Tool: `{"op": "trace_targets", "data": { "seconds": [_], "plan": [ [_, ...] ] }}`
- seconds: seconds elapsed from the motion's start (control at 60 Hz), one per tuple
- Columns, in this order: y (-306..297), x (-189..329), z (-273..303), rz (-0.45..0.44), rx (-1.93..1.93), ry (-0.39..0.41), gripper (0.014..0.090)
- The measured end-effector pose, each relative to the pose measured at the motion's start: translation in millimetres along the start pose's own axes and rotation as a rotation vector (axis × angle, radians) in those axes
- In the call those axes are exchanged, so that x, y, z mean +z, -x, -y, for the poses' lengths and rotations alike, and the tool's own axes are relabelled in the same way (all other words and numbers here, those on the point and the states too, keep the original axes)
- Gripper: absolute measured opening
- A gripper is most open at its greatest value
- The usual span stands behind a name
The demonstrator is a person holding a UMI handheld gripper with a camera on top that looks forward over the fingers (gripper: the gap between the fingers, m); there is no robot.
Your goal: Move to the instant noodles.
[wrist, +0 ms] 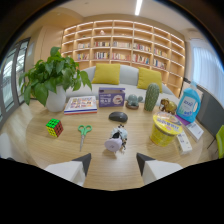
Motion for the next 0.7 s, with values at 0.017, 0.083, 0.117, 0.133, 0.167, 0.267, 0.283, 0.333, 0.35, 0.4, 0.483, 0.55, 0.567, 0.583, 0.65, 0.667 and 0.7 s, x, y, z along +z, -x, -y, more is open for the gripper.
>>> {"op": "trace_targets", "data": {
  "seconds": [0.017,0.083,0.117,0.133,0.167,0.267,0.283,0.333,0.35,0.4,0.483,0.55,0.567,0.583,0.65,0.667,0.7],
  "plan": [
    [0,0,0,0.000,-0.002,0.000,0.0864],
    [-3,-7,-4,-0.001,-0.008,0.001,0.0865],
    [-6,-13,-8,0.000,-0.011,0.003,0.0863],
    [-6,-13,-9,-0.001,-0.012,0.003,0.0861],
    [-13,-25,-14,-0.002,-0.013,0.006,0.0862],
    [-33,-35,-23,-0.019,-0.011,0.010,0.0859],
    [-38,-37,-25,-0.023,-0.011,0.012,0.0862],
    [-55,-43,-32,-0.034,-0.012,0.017,0.0861],
    [-61,-44,-34,-0.041,-0.011,0.020,0.0862],
    [-79,-43,-37,-0.068,-0.010,0.029,0.0862],
    [-117,-40,-42,-0.111,-0.017,0.042,0.0857],
    [-146,-37,-42,-0.134,-0.018,0.046,0.0858],
    [-153,-35,-42,-0.139,-0.018,0.046,0.0860],
    [-159,-33,-41,-0.145,-0.017,0.046,0.0859],
    [-183,-24,-37,-0.163,-0.013,0.050,0.0860],
    [-189,-21,-35,-0.167,-0.012,0.050,0.0860],
    [-199,-14,-32,-0.174,-0.010,0.047,0.0862]
  ]
}}
